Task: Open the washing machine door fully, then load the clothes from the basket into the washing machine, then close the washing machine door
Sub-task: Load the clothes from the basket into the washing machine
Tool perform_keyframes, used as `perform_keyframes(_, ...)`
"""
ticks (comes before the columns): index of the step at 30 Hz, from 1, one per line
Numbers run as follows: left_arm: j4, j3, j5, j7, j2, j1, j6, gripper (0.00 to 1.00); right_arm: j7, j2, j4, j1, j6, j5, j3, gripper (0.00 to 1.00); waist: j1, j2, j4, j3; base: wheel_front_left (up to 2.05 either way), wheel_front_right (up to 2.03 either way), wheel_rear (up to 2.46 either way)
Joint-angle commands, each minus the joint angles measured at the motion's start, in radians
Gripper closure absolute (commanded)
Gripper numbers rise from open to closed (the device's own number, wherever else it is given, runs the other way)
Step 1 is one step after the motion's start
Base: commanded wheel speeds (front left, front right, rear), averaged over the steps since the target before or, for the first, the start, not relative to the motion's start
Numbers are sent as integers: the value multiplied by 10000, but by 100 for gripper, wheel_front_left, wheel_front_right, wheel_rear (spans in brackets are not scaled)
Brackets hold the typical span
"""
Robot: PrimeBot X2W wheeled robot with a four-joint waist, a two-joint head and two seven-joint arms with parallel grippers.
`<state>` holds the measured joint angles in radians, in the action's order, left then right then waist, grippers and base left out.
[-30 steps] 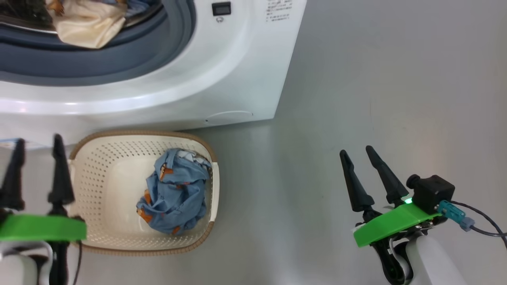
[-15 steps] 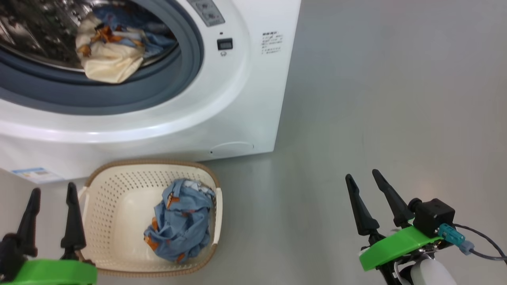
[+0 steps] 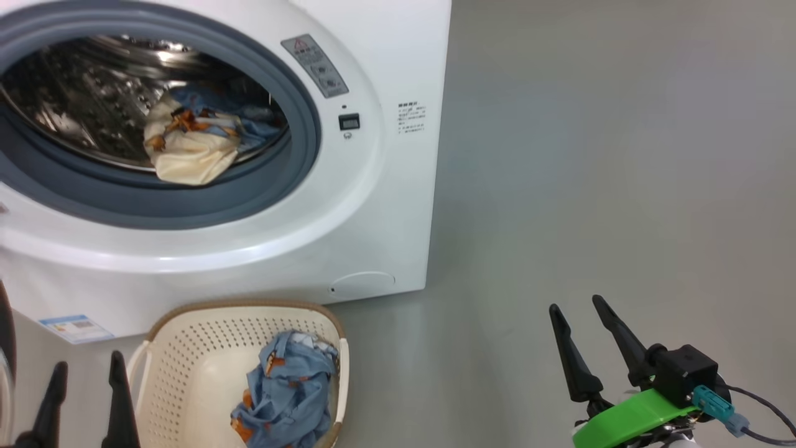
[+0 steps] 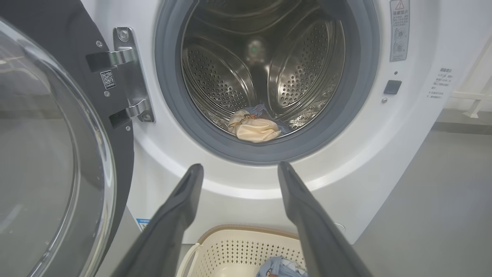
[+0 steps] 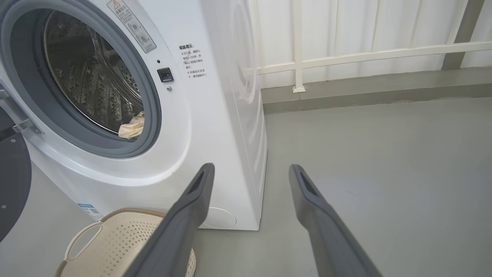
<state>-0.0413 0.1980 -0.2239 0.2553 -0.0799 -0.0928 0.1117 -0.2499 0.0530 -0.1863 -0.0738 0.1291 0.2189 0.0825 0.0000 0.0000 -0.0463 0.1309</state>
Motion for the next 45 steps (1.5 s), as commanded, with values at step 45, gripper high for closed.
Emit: perform_keyframes(45, 364, 312, 255, 65, 291, -836, -13, 0, -118, -28, 561, 655, 16, -183, -168, 0, 0, 0, 218, -872, 0, 0, 0)
